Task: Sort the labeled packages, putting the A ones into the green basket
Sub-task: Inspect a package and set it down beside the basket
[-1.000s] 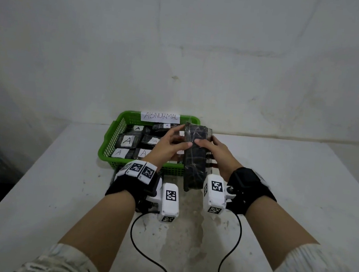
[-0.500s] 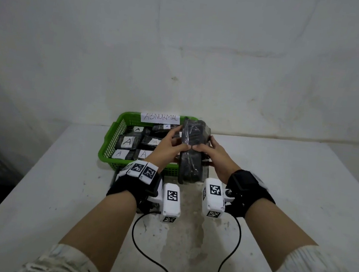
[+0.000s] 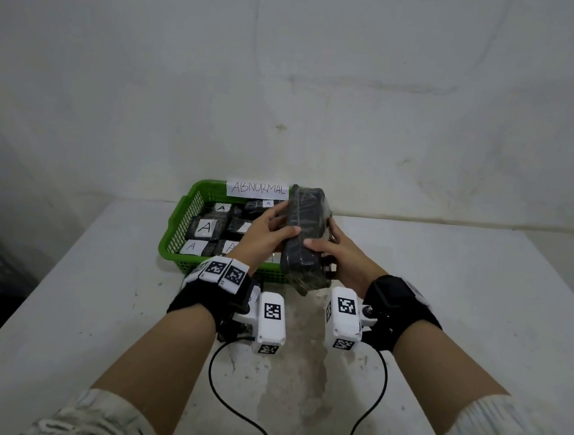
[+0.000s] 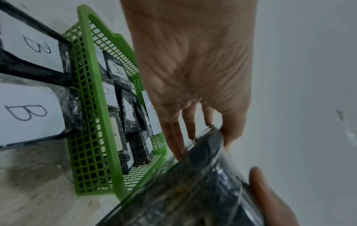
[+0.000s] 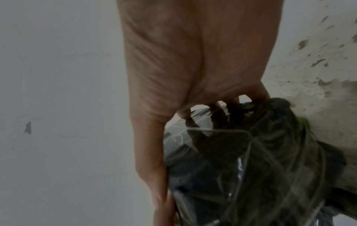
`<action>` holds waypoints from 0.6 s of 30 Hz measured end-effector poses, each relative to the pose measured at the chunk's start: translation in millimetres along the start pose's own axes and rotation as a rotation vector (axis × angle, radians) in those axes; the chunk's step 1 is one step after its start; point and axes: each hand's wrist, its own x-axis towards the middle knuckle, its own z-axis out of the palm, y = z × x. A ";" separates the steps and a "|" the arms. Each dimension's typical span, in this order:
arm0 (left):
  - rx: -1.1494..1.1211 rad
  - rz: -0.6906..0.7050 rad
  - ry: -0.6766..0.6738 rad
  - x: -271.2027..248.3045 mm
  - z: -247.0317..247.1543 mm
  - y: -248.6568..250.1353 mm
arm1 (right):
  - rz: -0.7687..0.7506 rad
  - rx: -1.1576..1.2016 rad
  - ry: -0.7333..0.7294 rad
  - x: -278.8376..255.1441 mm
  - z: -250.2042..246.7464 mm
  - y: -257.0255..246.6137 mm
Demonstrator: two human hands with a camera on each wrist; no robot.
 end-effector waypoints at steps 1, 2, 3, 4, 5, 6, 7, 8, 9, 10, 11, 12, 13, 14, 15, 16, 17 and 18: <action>0.000 0.009 0.024 0.1 -0.7 0.3 | 0.001 0.004 -0.023 -0.3 -0.7 0.7; 0.006 0.019 0.044 0.1 -0.7 0.1 | -0.003 0.009 -0.034 -0.9 -1.5 0.6; 0.016 0.028 0.051 -0.1 -0.3 -0.2 | -0.013 0.012 -0.027 -1.7 -1.8 0.0; 0.017 0.031 0.045 -0.5 0.2 -0.8 | -0.024 0.022 -0.001 -1.3 -1.4 -0.5; 0.004 0.030 0.027 -1.3 0.7 -1.0 | -0.026 0.045 0.045 -0.3 0.3 -1.0; -0.012 0.027 0.001 -2.4 1.4 -0.7 | -0.019 0.079 0.102 1.3 2.0 -1.2; -0.018 0.020 -0.028 -3.6 2.7 -0.1 | -0.010 0.113 0.164 3.2 3.5 -0.6; -0.016 0.009 -0.057 -4.8 4.9 1.1 | -0.007 0.133 0.221 4.4 4.5 -0.5; -0.006 -0.003 -0.079 -6.0 6.7 2.0 | -0.007 0.142 0.257 4.7 5.2 -0.5; 0.008 -0.014 -0.090 -6.7 7.1 2.4 | -0.010 0.139 0.260 4.8 5.7 -0.7; 0.016 -0.021 -0.091 -6.9 6.6 3.2 | -0.013 0.133 0.232 4.0 6.4 -1.5; 0.013 -0.028 -0.087 -6.5 5.3 3.7 | -0.010 0.127 0.187 2.7 6.4 -2.5; 0.002 -0.036 -0.087 -5.7 3.6 4.0 | -0.001 0.109 0.134 0.2 5.9 -3.9; -0.012 -0.043 -0.088 -5.1 2.0 4.4 | 0.008 0.083 0.086 -2.4 4.7 -4.9; -0.025 -0.049 -0.088 -5.0 1.0 5.5 | 0.008 0.055 0.054 -3.5 2.4 -4.7; -0.036 -0.051 -0.091 -5.2 0.5 6.6 | 0.004 0.030 0.037 -4.0 -0.2 -4.0; -0.045 -0.053 -0.094 -5.1 0.7 7.6 | -0.001 0.008 0.038 -4.9 -1.5 -3.2; -0.049 -0.053 -0.095 -5.0 1.0 7.9 | -0.009 -0.004 0.058 -5.9 -1.4 -3.1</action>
